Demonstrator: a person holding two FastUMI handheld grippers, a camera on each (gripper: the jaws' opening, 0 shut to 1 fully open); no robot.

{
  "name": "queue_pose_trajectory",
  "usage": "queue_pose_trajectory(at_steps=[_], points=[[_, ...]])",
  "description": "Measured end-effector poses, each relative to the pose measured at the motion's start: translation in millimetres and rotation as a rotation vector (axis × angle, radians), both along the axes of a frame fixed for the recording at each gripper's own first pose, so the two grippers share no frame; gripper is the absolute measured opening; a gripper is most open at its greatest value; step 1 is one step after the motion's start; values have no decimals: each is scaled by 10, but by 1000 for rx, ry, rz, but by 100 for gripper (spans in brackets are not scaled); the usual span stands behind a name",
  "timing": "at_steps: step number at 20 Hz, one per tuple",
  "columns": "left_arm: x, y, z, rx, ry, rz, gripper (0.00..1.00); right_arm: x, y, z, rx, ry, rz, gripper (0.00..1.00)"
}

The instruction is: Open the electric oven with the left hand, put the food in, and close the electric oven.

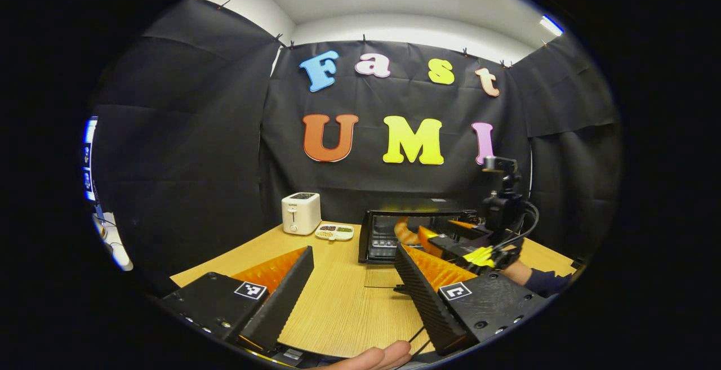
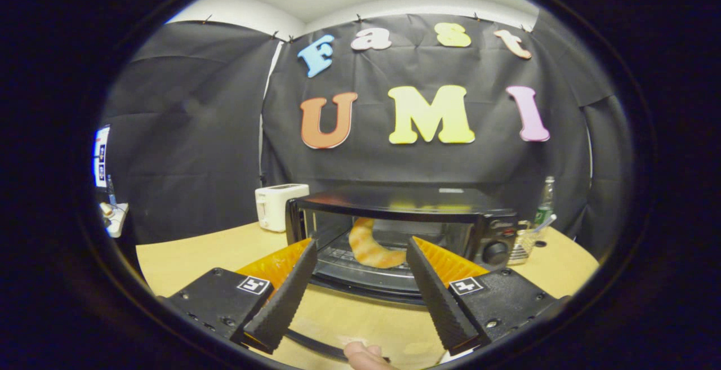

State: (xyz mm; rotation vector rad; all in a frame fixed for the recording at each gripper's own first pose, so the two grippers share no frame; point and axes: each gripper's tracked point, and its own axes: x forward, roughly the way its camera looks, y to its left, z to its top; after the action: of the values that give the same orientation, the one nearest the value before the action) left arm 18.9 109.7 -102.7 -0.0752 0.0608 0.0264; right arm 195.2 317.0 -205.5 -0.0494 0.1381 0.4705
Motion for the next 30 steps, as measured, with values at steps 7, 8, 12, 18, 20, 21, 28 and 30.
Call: queue_pose_trajectory(at_steps=[7,8,12,18,20,21,28,30], points=[[281,-342,-315,-52,68,-80,96,-768,-864,654,100,51,-92,100],[327,-405,-398,-55,85,-94,96,-871,-996,712,110,58,-103,100],[519,-703,-681,-87,112,-167,95,-1185,-1609,1111,149,19,-190,100],[683,-1210,-1323,-8,246,-261,94,-1765,-1999,1532,149,-46,-169,100],[696,-1243,-1535,39,290,-241,95,-1900,-2138,1577,136,-82,-178,100],[707,-1251,-1579,45,302,-230,95,-1980,-2164,1602,134,-96,-174,100],[757,-1523,-1795,-2,370,-272,94,-2195,-2527,1608,127,-132,-164,100],[841,-1535,-1874,8,395,-258,95,-2199,-2669,1671,141,-150,-180,100]])
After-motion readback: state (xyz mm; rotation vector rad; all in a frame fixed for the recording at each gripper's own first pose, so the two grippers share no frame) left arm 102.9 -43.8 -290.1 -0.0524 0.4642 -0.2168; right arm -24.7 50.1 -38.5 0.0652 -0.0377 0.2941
